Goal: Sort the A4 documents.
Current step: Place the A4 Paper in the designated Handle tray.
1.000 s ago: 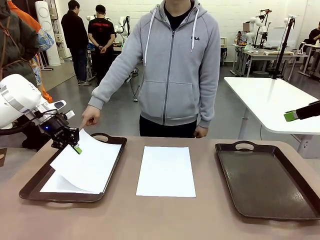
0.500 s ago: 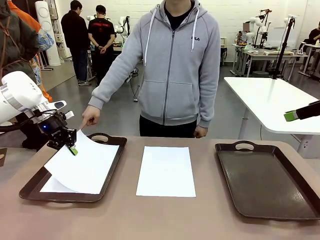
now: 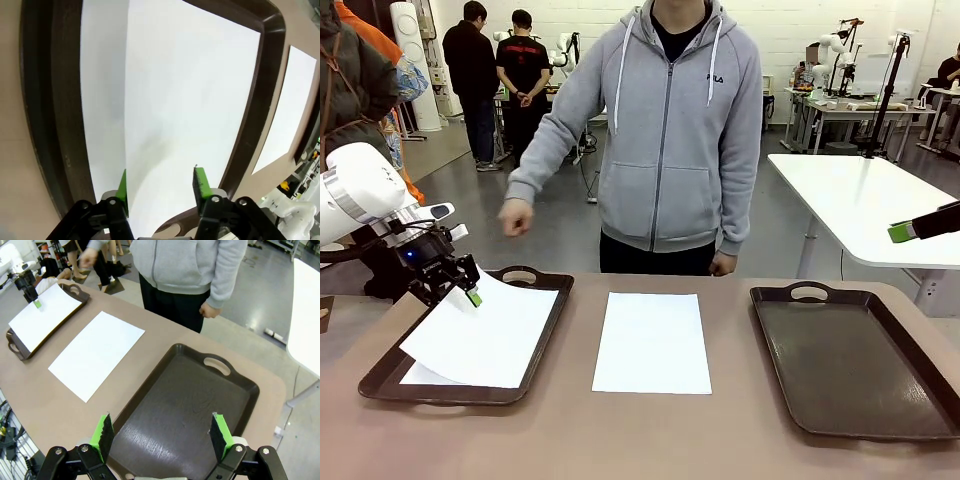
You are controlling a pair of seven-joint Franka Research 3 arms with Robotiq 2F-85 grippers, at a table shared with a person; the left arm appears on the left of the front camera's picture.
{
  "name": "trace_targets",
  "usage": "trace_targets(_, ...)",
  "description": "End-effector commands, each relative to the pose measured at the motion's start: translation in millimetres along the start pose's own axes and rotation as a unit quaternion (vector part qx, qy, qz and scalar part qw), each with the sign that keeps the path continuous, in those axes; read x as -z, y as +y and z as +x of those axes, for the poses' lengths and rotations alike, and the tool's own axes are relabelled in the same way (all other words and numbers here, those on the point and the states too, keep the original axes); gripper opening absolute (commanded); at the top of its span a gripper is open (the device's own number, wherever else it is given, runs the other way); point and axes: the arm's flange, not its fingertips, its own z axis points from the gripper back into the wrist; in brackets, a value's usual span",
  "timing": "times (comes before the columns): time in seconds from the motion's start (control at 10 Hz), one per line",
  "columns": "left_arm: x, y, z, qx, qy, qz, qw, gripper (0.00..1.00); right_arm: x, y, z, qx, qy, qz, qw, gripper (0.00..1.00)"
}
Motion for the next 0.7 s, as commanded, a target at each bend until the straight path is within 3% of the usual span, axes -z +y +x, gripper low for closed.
trace_targets(0.0, -7.2, -1.7, 0.1, -0.024, -0.005, 0.038, 0.999, 0.81, 2.0, -0.3, -0.4, 0.001, 0.000, 0.004, 1.000, 1.00)
trace_targets(0.1, -11.9, 2.1, -3.1, -0.033, -0.018, 0.036, 0.999, 0.98, 2.0, -0.3, -0.4, 0.001, 0.000, 0.004, 1.000, 1.00)
trace_targets(0.6, -18.9, 1.2, -12.8, -0.034, -0.035, 0.024, 0.999, 1.00, 2.0, -0.3, -0.4, 0.001, 0.000, 0.004, 1.000, 1.00)
